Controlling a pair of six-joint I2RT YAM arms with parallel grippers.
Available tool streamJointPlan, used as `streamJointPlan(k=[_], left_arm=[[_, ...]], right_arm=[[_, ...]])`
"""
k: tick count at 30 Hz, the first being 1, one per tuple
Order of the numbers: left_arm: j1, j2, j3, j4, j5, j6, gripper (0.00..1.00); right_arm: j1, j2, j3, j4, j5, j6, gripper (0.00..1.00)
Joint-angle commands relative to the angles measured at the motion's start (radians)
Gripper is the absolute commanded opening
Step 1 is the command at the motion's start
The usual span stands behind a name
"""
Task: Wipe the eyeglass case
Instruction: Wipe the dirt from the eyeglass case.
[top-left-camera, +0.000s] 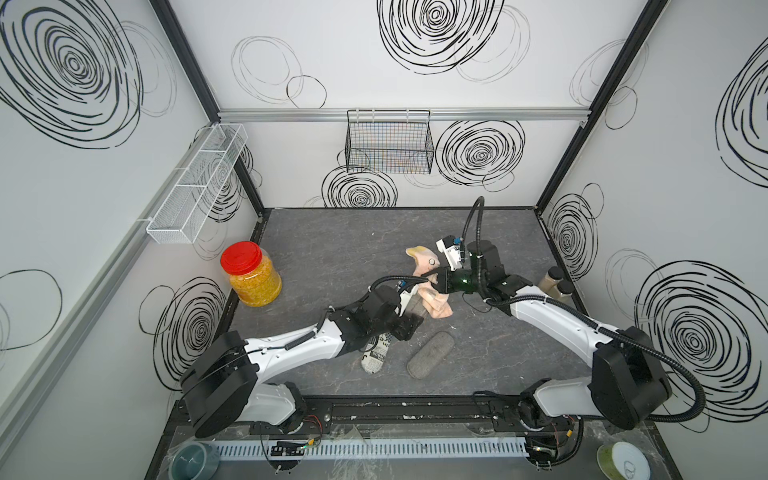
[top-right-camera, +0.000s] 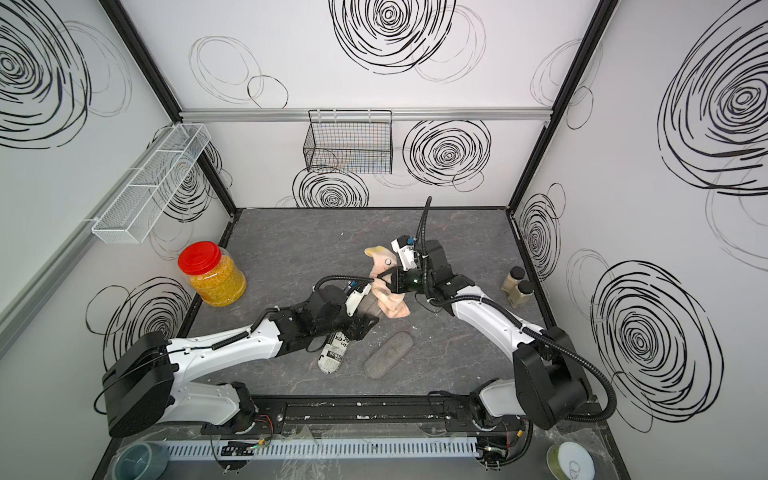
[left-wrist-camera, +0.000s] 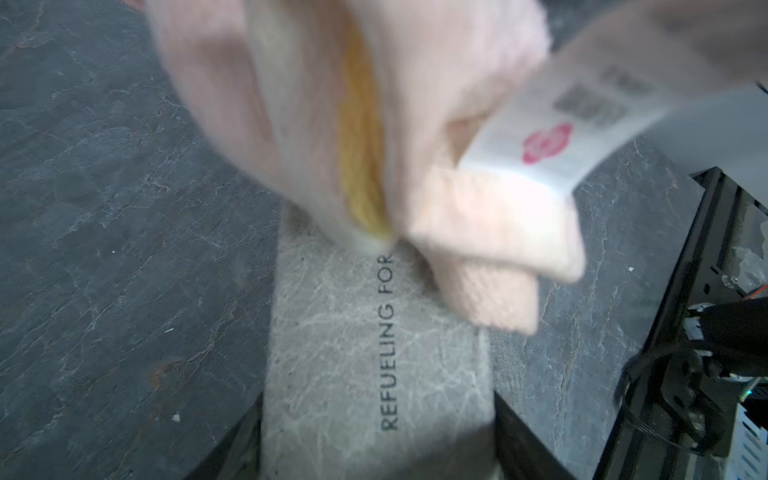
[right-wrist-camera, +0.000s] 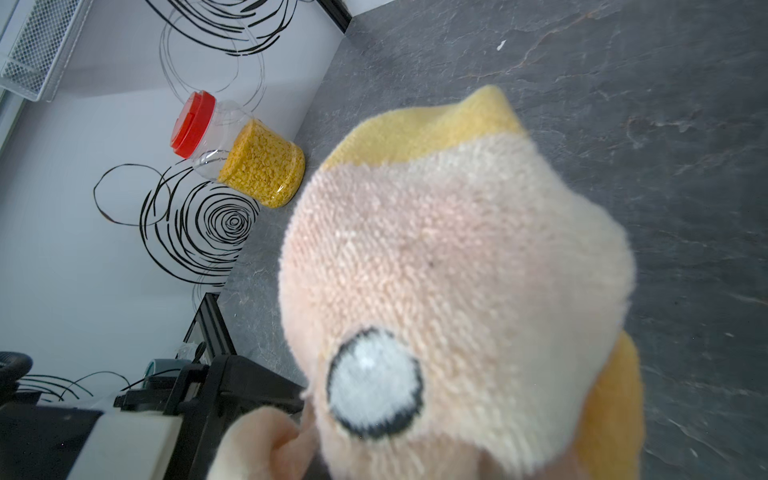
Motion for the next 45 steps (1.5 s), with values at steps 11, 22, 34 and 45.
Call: streamJointPlan(k=[11, 22, 34, 45], left_arm=[[-0.002, -0.060, 0.023, 0.156, -0.013, 0.008, 0.60], [-0.004, -0.067, 0.009, 0.166, -0.018, -0.004, 0.60], [-0.008, -0.084, 0.007, 0.157, -0.022, -0.005, 0.60], [-0.007, -0.060, 0.030, 0.168, -0.014, -0.033, 0.60]], right_arm=[[-0.025, -0.028, -0.036, -0.007, 0.071, 0.021, 0.08], [0.042, -0.028, -0.004, -0.036, 0.029, -0.054, 0.09], [-0.020, -0.054, -0.037, -0.047, 0.145, 0.020, 0.08], [0.095, -0.026, 0.023, -0.080, 0.058, -0.062, 0.09]])
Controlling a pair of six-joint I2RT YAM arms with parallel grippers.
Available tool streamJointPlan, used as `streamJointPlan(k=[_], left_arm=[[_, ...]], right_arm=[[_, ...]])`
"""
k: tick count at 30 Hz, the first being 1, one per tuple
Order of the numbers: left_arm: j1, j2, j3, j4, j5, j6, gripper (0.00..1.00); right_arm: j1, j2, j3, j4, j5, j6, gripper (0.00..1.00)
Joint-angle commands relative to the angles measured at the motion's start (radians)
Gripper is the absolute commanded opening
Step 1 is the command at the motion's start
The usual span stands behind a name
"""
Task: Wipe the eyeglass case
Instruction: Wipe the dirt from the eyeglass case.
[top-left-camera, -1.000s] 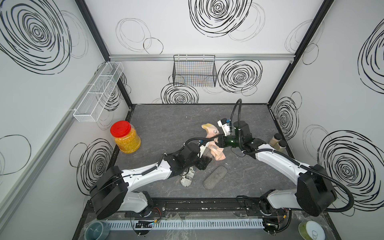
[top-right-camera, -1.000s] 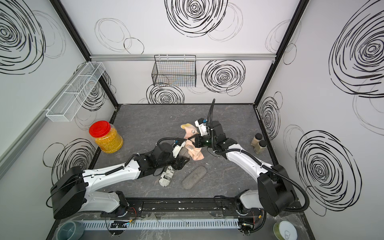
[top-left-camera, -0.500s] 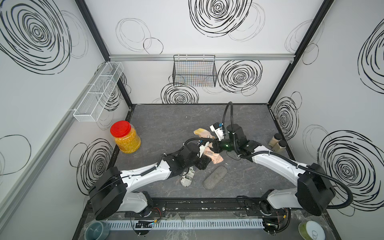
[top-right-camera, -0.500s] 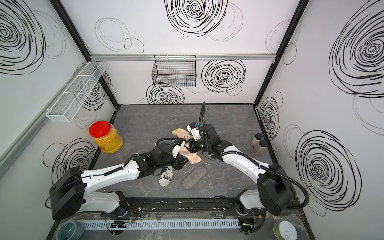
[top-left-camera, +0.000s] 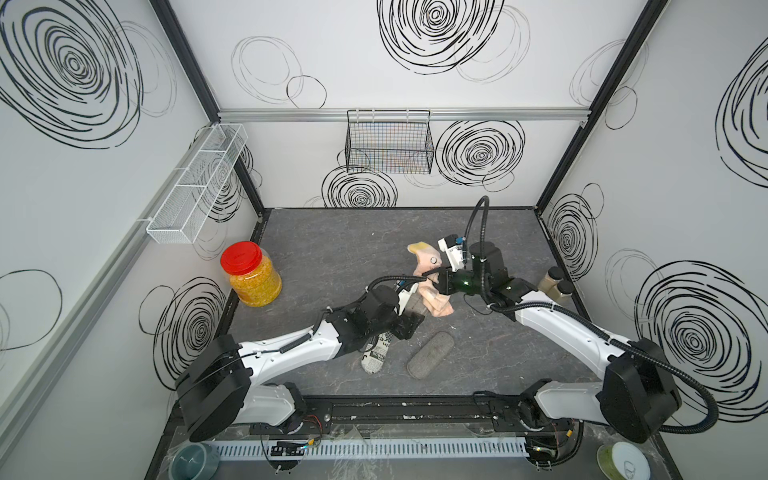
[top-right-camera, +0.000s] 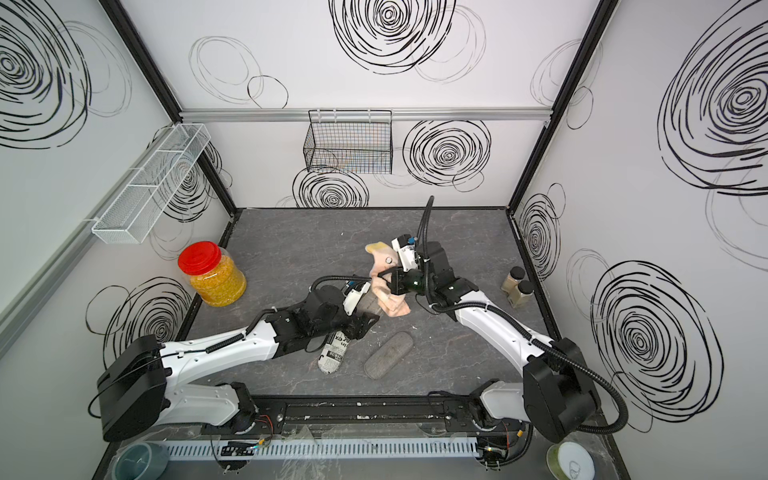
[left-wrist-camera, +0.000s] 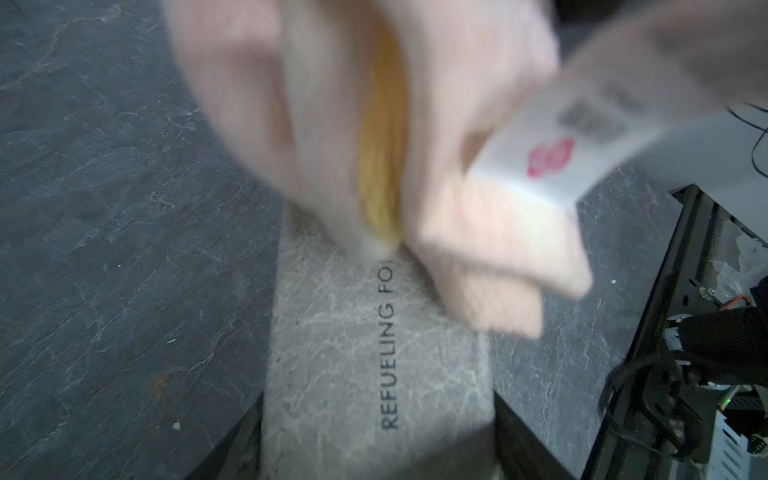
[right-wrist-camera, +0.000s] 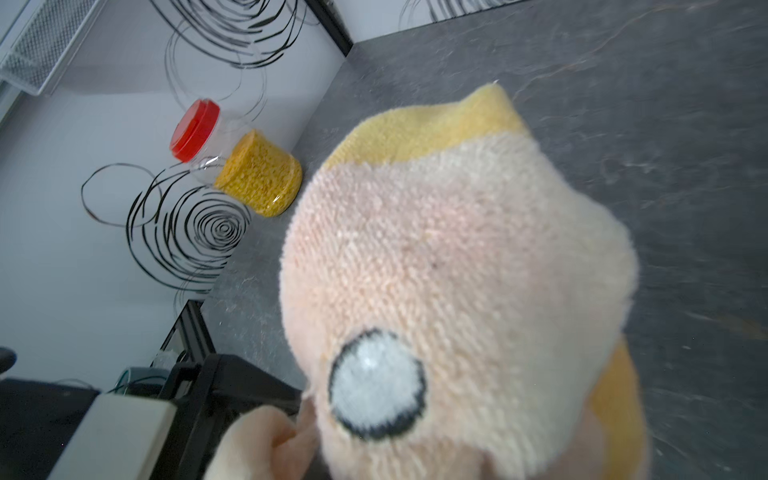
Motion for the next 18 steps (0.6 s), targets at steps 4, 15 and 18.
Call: streamJointPlan(k=[4, 15, 18], left_arm=[[0.019, -0.010, 0.032, 0.211, 0.068, -0.096, 0.61], [0.104, 0.014, -0.016, 0.333, 0.256, -0.263, 0.59], [0.157, 0.009, -0.062, 0.415, 0.311, -0.356, 0.59]], right_arm=[[0.037, -0.029, 0.000, -0.041, 0.081, 0.050, 0.07], [-0.108, -0.250, -0.068, -0.140, 0.388, 0.117, 0.08], [-0.109, -0.303, -0.086, -0.170, 0.386, 0.060, 0.09]])
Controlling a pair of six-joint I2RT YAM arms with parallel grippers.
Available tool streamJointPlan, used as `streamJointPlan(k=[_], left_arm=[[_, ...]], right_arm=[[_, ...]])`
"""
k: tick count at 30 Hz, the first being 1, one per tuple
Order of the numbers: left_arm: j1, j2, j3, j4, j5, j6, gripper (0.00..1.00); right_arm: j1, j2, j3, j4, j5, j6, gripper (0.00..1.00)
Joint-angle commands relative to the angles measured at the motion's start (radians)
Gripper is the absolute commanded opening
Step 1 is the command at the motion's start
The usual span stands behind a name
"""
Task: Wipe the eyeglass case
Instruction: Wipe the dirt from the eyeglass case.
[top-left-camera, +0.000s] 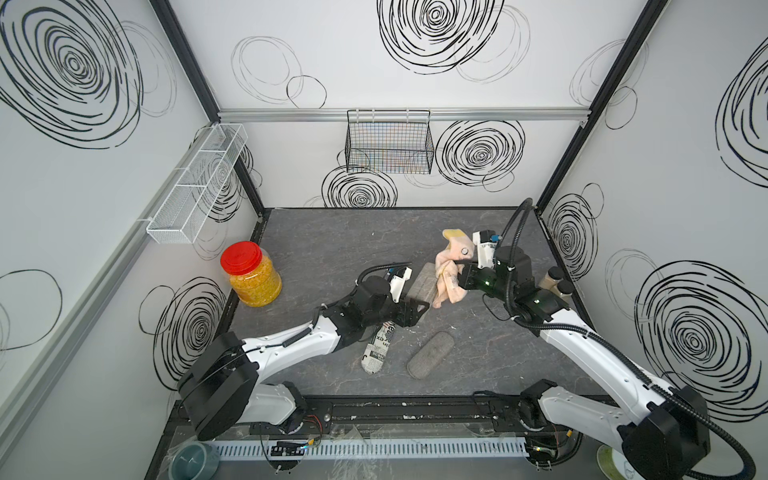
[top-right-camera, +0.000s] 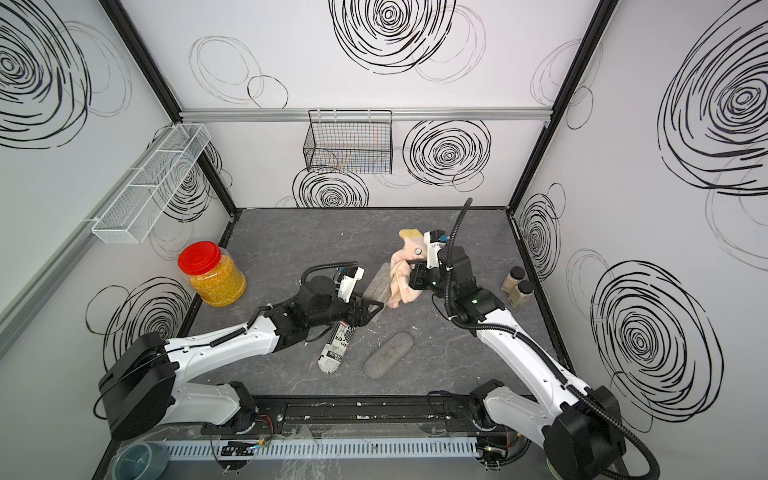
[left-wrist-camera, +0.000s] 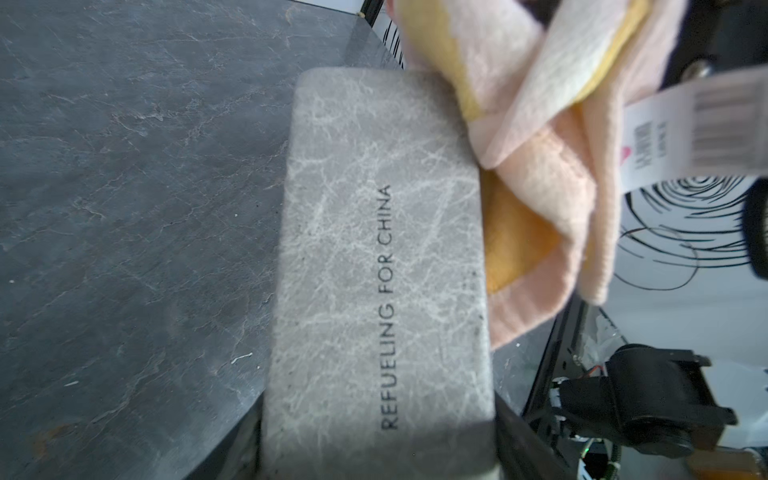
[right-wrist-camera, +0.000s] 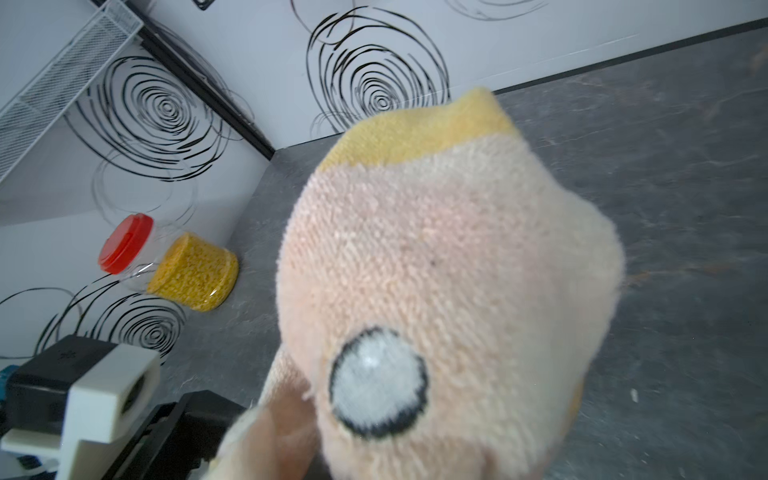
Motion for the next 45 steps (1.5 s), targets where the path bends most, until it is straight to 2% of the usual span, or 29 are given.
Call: streamJointPlan(k=[1, 4, 7, 11, 15, 17, 21, 23, 25, 28, 35, 42, 45], left_arm=[[0.067, -0.012, -0.037, 0.216, 0.111, -0.139, 0.58], [0.128, 0.005, -0.068, 0.288, 0.211, -0.210, 0.59], [0.165, 0.026, -0.075, 0.318, 0.283, -0.233, 0.59], [0.190, 0.048, -0.066, 0.320, 0.330, -0.228, 0.59], [0.190, 0.049, -0.051, 0.294, 0.353, -0.198, 0.59], [0.190, 0.042, -0.056, 0.294, 0.368, -0.186, 0.59], [0.190, 0.013, -0.066, 0.269, 0.391, -0.150, 0.59], [0.188, 0.002, -0.070, 0.278, 0.406, -0.149, 0.58], [0.186, -0.004, -0.069, 0.281, 0.414, -0.150, 0.58], [0.185, -0.007, -0.069, 0.280, 0.411, -0.146, 0.58], [0.191, 0.015, -0.047, 0.242, 0.379, -0.102, 0.58], [0.188, 0.051, -0.047, 0.288, 0.398, -0.119, 0.57], [0.184, 0.054, -0.041, 0.287, 0.408, -0.122, 0.57]], right_arm=[[-0.003, -0.060, -0.032, -0.066, 0.018, -0.060, 0.09], [0.017, -0.092, -0.048, -0.045, -0.074, -0.131, 0.09], [0.083, -0.062, -0.014, -0.073, -0.079, -0.206, 0.09], [0.187, 0.019, 0.037, -0.090, -0.031, -0.243, 0.08], [0.243, 0.057, 0.031, -0.025, -0.100, -0.271, 0.08], [0.243, 0.081, 0.023, 0.000, -0.106, -0.274, 0.08], [0.208, 0.126, 0.051, -0.007, 0.097, -0.228, 0.06], [0.156, 0.136, 0.058, 0.006, 0.120, -0.223, 0.07], [0.115, 0.145, 0.069, 0.017, 0.105, -0.219, 0.06], [0.093, 0.149, 0.094, 0.012, -0.014, -0.256, 0.07], [0.227, 0.107, 0.084, -0.037, -0.052, -0.284, 0.07], [0.253, 0.046, 0.025, 0.048, -0.181, -0.272, 0.08], [0.245, 0.094, 0.042, 0.066, -0.099, -0.263, 0.07]])
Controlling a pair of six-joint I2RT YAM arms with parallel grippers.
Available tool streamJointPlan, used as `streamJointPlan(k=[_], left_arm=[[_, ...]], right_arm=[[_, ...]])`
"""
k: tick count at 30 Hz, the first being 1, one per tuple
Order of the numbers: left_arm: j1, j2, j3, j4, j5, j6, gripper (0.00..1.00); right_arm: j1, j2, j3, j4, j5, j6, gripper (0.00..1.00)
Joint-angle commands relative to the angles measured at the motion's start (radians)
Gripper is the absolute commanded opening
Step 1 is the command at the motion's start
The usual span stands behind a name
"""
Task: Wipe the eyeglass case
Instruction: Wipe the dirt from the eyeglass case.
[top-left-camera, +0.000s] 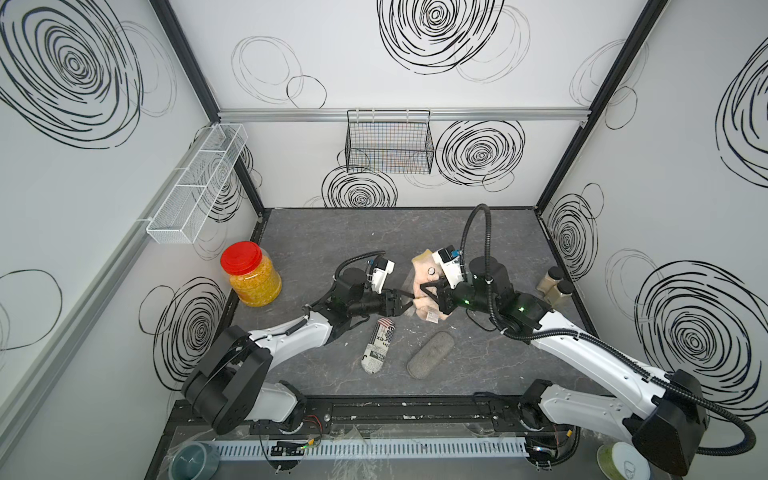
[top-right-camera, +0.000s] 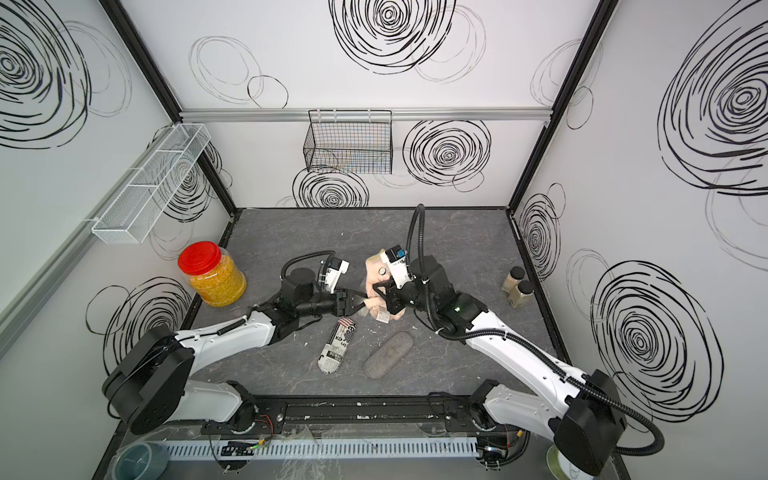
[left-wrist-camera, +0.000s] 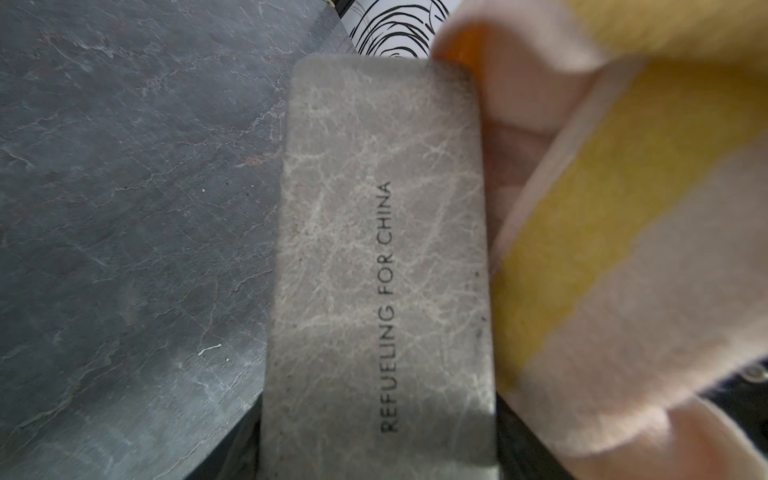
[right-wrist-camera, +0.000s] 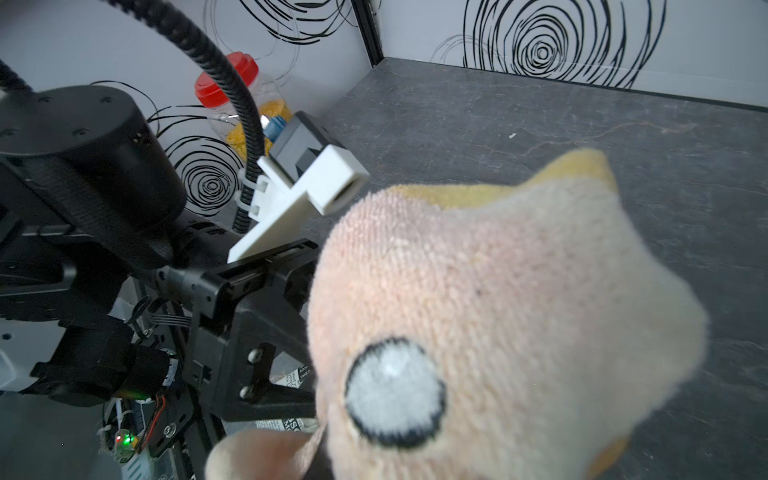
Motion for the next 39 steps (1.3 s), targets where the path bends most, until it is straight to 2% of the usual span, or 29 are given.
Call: streamJointPlan(k=[1, 3, 5, 8, 11, 16, 20, 22, 25, 28, 30, 31, 34, 39], left_arm=[[-0.007, 0.000, 0.040, 0.093, 0.045, 0.019, 0.57], [-0.007, -0.012, 0.037, 0.087, 0.044, 0.024, 0.57], [-0.007, -0.024, 0.032, 0.092, 0.042, 0.023, 0.57], [-0.011, -0.024, 0.034, 0.091, 0.053, 0.024, 0.57], [-0.012, -0.019, 0.040, 0.090, 0.068, 0.030, 0.57], [0.002, -0.017, 0.057, 0.066, 0.074, 0.044, 0.57], [0.011, -0.013, 0.066, 0.069, 0.099, 0.037, 0.57], [0.012, -0.011, 0.070, 0.064, 0.125, 0.034, 0.57], [0.019, -0.028, 0.068, 0.046, 0.158, 0.036, 0.57], [0.026, -0.056, 0.067, -0.013, 0.168, 0.059, 0.57], [0.029, -0.068, 0.062, -0.024, 0.178, 0.063, 0.58], [0.029, -0.071, 0.059, -0.024, 0.183, 0.061, 0.58], [0.035, -0.068, 0.060, -0.019, 0.190, 0.052, 0.58], [0.043, -0.068, 0.069, -0.035, 0.199, 0.039, 0.58]], right_arm=[[-0.016, 0.052, 0.019, 0.048, 0.077, 0.008, 0.06], [-0.055, 0.085, 0.063, 0.011, 0.165, 0.031, 0.06], [-0.118, 0.105, 0.097, -0.015, 0.188, 0.053, 0.06], [-0.173, 0.103, 0.120, -0.026, 0.112, 0.035, 0.07], [-0.145, 0.076, 0.092, 0.010, -0.015, -0.006, 0.07], [-0.026, 0.017, 0.040, 0.012, -0.043, -0.032, 0.07], [-0.009, -0.010, 0.007, 0.035, -0.109, -0.013, 0.08], [-0.012, -0.003, 0.006, 0.036, -0.031, -0.001, 0.08], [-0.028, 0.016, 0.026, 0.025, 0.187, 0.009, 0.08], [-0.054, 0.016, 0.072, -0.008, 0.291, 0.014, 0.08], [-0.060, 0.001, 0.078, 0.005, 0.248, -0.024, 0.08], [-0.057, -0.011, 0.070, 0.023, 0.177, -0.062, 0.09], [-0.017, -0.024, 0.060, 0.036, 0.041, -0.064, 0.09], [0.107, -0.023, 0.044, 0.040, 0.051, -0.067, 0.09]])
